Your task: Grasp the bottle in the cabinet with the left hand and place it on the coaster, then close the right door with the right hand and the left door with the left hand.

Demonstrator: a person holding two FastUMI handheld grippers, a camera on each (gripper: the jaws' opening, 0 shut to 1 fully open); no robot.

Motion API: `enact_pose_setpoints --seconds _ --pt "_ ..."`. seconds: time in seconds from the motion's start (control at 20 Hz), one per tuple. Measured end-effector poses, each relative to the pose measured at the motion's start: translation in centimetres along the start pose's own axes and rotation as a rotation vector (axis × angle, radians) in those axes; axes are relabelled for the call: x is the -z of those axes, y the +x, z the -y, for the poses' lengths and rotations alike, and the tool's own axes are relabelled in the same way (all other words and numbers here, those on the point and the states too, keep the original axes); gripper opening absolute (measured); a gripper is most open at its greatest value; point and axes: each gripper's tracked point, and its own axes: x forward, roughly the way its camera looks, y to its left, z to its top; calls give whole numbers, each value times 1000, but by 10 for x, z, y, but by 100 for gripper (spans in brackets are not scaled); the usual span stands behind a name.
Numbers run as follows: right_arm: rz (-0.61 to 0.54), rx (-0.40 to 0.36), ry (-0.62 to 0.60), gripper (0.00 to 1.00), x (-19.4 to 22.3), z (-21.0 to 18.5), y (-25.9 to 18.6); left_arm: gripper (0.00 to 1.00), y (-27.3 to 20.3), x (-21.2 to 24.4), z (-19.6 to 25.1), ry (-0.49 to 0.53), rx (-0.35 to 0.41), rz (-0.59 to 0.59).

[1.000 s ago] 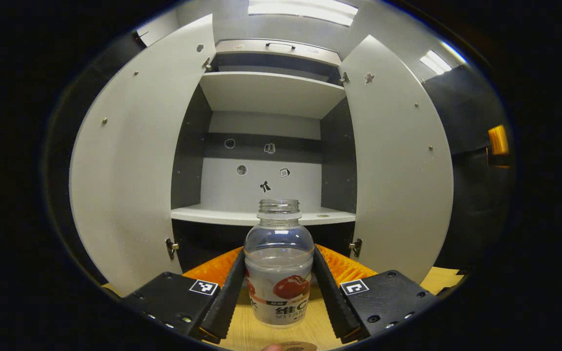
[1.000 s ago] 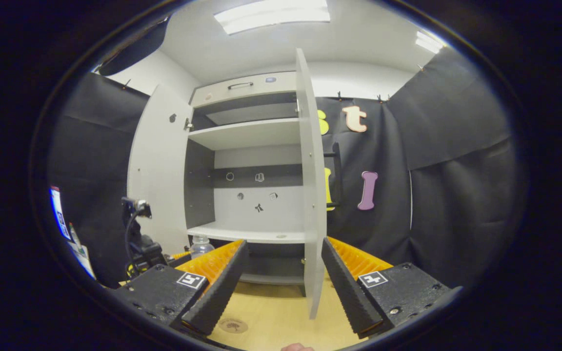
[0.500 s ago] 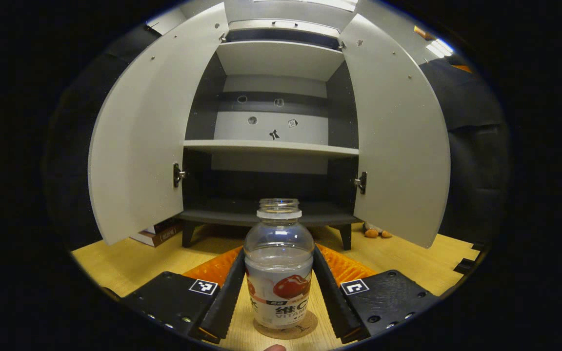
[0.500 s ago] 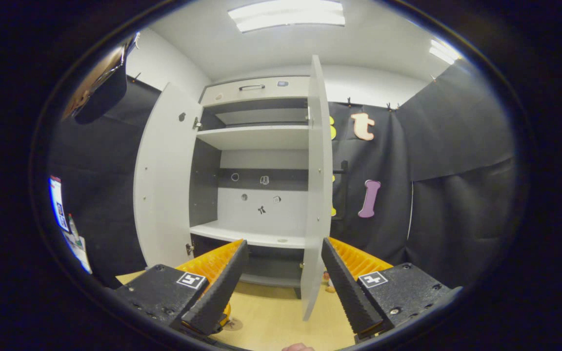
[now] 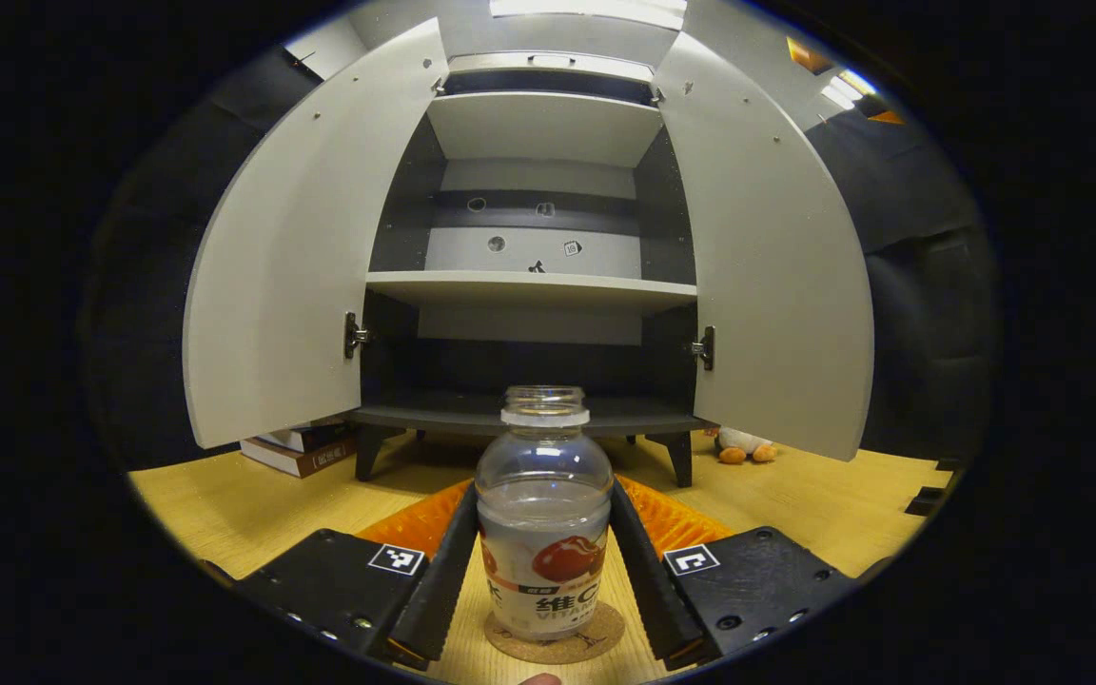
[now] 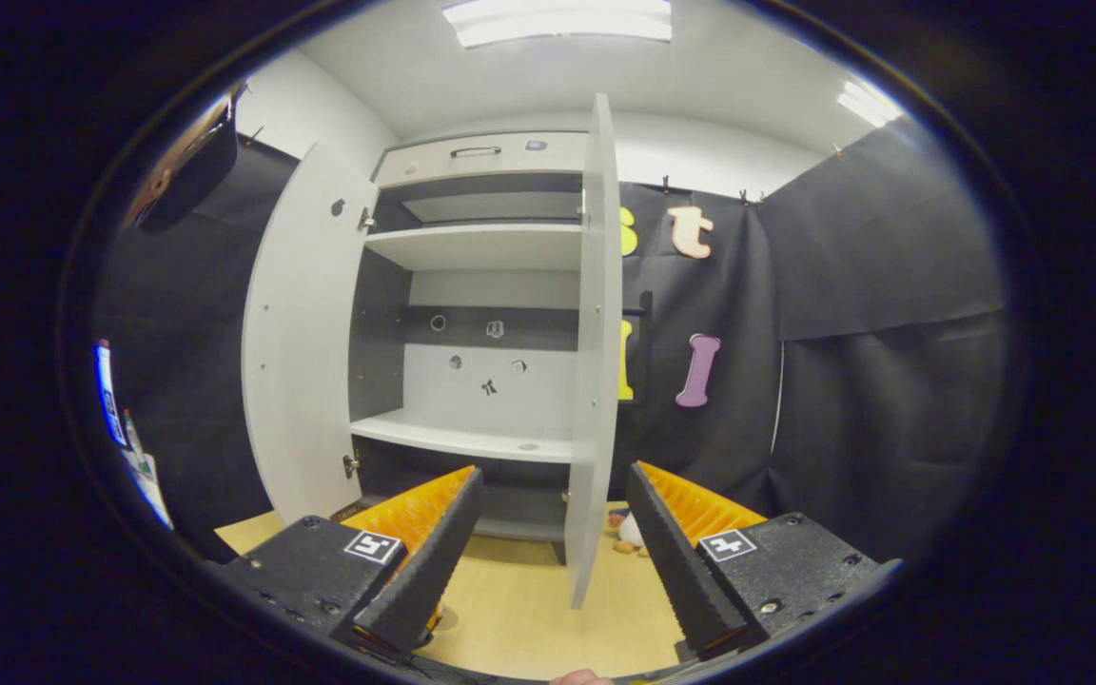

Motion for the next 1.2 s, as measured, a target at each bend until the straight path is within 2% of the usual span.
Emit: enact_pose_setpoints --seconds 0.3,0.4,0.6,0.85,1.0,1.1,1.2 --pt "1 -23 18 99 3 -1 6 80 -2 2 3 6 12 -39" --pt "4 -27 21 99 3 -1 8 97 -7 -3 -2 -18 13 -49" --pt "13 -35 48 99 5 3 8 97 -19 -31 -10 -39 12 -31" --pt "100 14 69 99 -18 33 21 96 -49 -119 -23 -59 39 51" --pt "189 87 37 98 -51 73 36 95 -61 -157 -28 -69 54 45" --pt "209 144 -6 99 -64 99 53 95 -67 -178 -33 -88 57 37" --pt "229 165 -28 97 -75 114 73 95 -72 -196 -38 -116 73 25"
